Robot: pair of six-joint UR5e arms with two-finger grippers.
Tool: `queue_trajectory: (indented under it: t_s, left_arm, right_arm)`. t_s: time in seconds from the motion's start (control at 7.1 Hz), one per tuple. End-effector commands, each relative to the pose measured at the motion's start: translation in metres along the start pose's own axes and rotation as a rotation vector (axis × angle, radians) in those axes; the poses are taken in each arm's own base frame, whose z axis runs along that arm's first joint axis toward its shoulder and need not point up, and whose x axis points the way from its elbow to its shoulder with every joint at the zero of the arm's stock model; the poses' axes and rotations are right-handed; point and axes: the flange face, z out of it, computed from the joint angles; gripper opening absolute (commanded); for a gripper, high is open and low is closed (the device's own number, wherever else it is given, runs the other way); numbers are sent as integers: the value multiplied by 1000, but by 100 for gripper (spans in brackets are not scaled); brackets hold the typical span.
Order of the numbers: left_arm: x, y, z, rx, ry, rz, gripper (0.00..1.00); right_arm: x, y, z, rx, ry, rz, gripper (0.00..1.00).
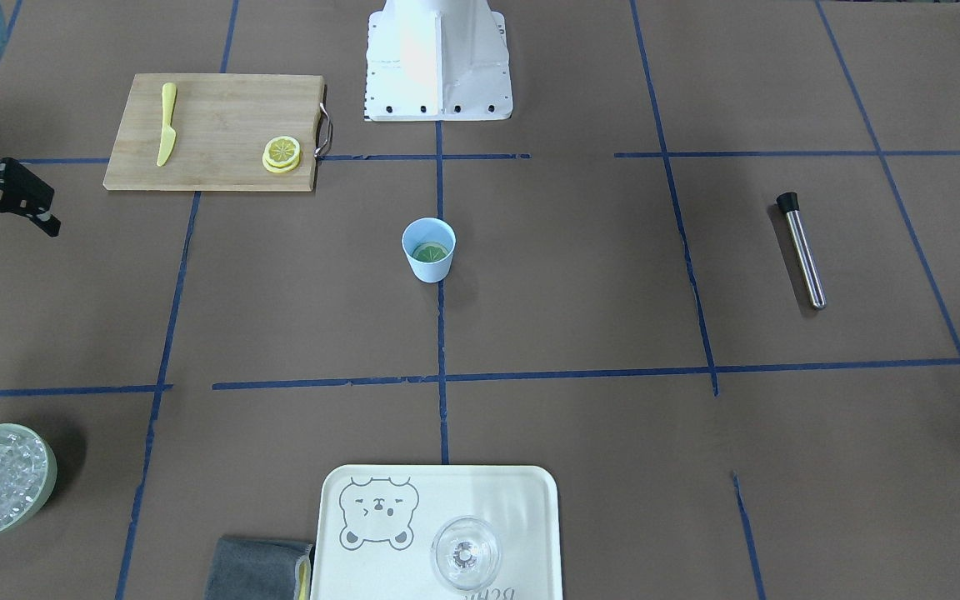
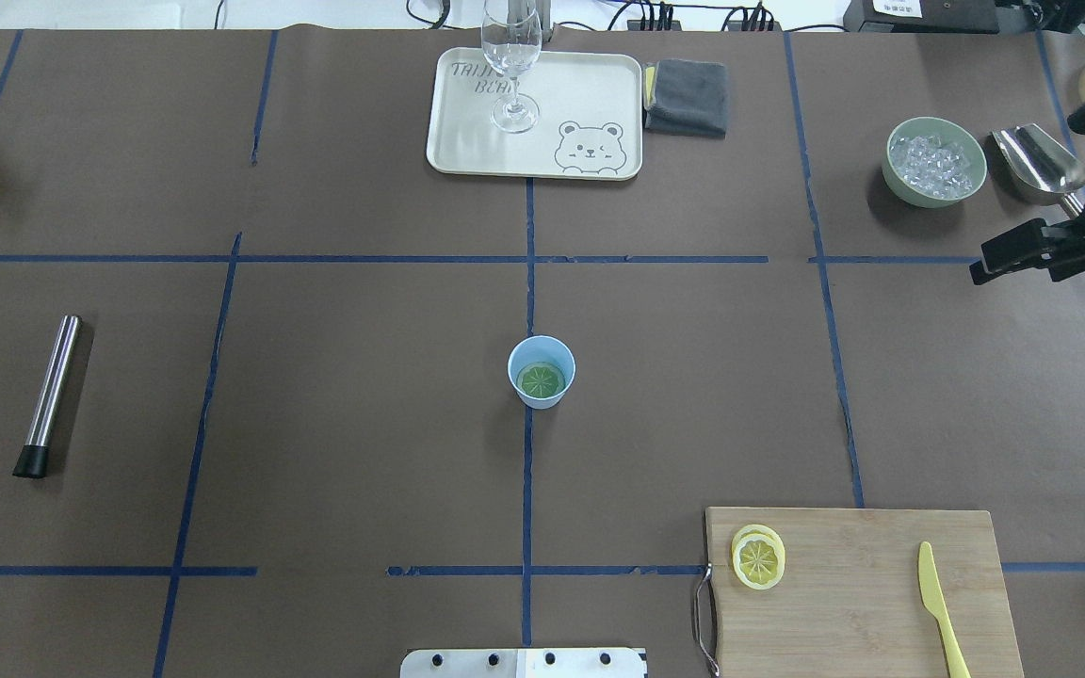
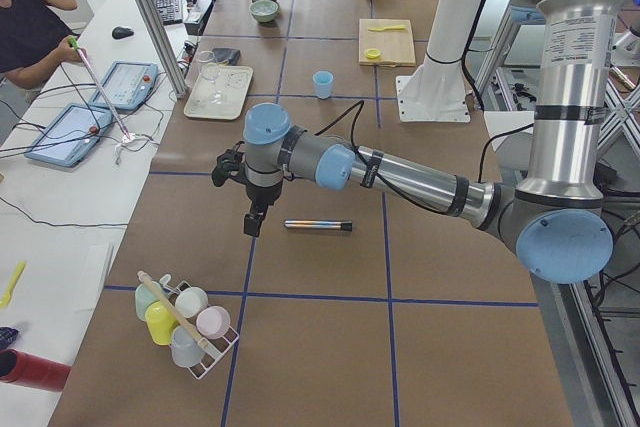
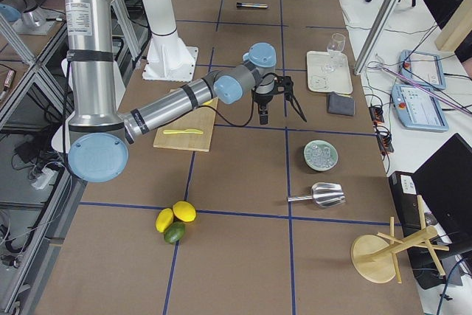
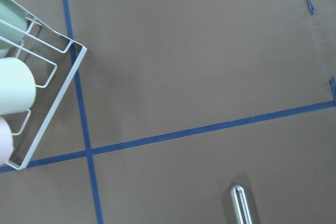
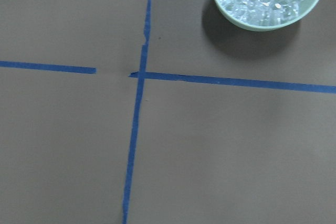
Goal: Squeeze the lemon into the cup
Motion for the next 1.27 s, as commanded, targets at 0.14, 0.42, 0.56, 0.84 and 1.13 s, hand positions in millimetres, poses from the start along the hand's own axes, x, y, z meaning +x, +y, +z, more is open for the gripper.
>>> queue_trajectory:
  t_s: [0.14,0.42,0.56,0.84,1.13]
  left_arm:
    - [-58,28,2,-17,-21,44,100]
    - [-61,70,20,-52,119,-26,100]
    - [-63,73,21,-56,107,-31,100]
    - [-65,70,20,-62,66,-84,100]
    - [-63,65,16,-52,62,-76,100]
  right_arm:
    - [108,19,-7,-24,31,-29,100]
    - [156,19,-7,-31,27,-40,100]
    - [165,20,-6,-46,33,-33,100]
    - [172,21,-9,-53,40,-37,100]
    - [179,19,-3,-65,43,-42,100]
